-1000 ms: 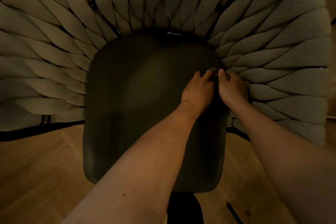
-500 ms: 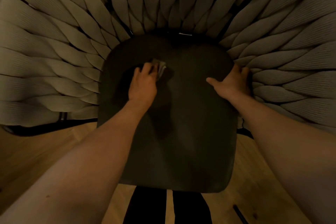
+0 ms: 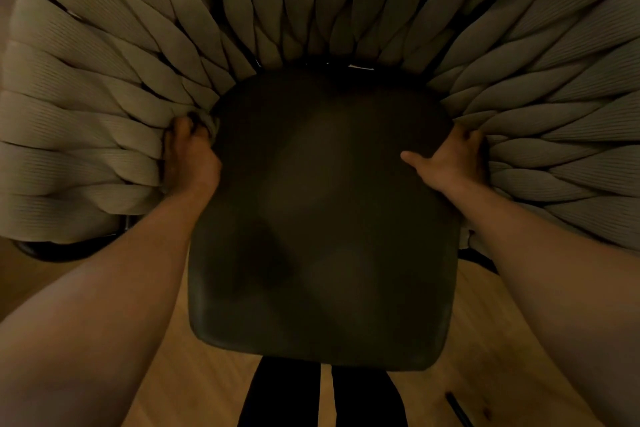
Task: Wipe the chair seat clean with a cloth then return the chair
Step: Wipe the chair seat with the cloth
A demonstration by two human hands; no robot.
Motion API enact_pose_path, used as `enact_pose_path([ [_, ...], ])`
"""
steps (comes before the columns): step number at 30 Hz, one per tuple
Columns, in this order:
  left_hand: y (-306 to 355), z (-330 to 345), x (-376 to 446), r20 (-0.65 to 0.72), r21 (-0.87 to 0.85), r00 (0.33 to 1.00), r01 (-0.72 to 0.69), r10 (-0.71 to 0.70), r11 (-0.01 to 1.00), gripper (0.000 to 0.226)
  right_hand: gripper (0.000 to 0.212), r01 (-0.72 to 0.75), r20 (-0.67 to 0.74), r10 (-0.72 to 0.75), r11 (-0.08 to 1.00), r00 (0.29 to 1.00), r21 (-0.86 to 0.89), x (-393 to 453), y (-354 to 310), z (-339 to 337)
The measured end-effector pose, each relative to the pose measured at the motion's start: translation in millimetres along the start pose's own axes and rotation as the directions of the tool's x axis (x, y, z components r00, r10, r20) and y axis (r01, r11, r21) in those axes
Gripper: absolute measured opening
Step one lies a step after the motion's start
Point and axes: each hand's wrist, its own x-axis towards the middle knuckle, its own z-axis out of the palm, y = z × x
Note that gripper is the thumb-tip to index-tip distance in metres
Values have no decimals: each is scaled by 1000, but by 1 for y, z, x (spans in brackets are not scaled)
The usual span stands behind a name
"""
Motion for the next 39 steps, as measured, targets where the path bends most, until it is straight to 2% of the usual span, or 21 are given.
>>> enact_pose_path([
  [2,10,-3,-3,37,-115,994,104,-101,988,31,104,10,16,-11,1000,1000,24,1,3,-1],
  [7,31,2,-7,68,-230,992,121,-108,966,42,100,2,25,-6,989,1000,151,2,12,1],
  [11,68,11,-19,40,-288,989,-127,144,949,44,98,-5,50,-5,977,999,211,-2,13,-6],
  [17,160,16,-52,80,-293,959,-239,273,926,53,78,-39,98,6,940,995,338,-2,21,-17],
  [22,221,17,-74,140,-315,873,-409,468,857,57,59,-62,117,16,915,993,398,-1,24,-22],
  [30,286,16,-105,170,-336,760,-553,627,762,54,75,-88,112,37,864,993,495,-1,31,-19],
  [34,292,14,-107,158,-310,657,-676,737,669,47,75,-96,152,13,826,988,556,1,37,-18],
  [36,288,17,-101,159,-257,631,-717,760,648,46,75,-107,161,25,844,987,525,-2,33,-19],
  [39,276,22,-89,190,-176,619,-742,762,646,50,53,-49,133,3,937,991,346,-8,23,-23],
])
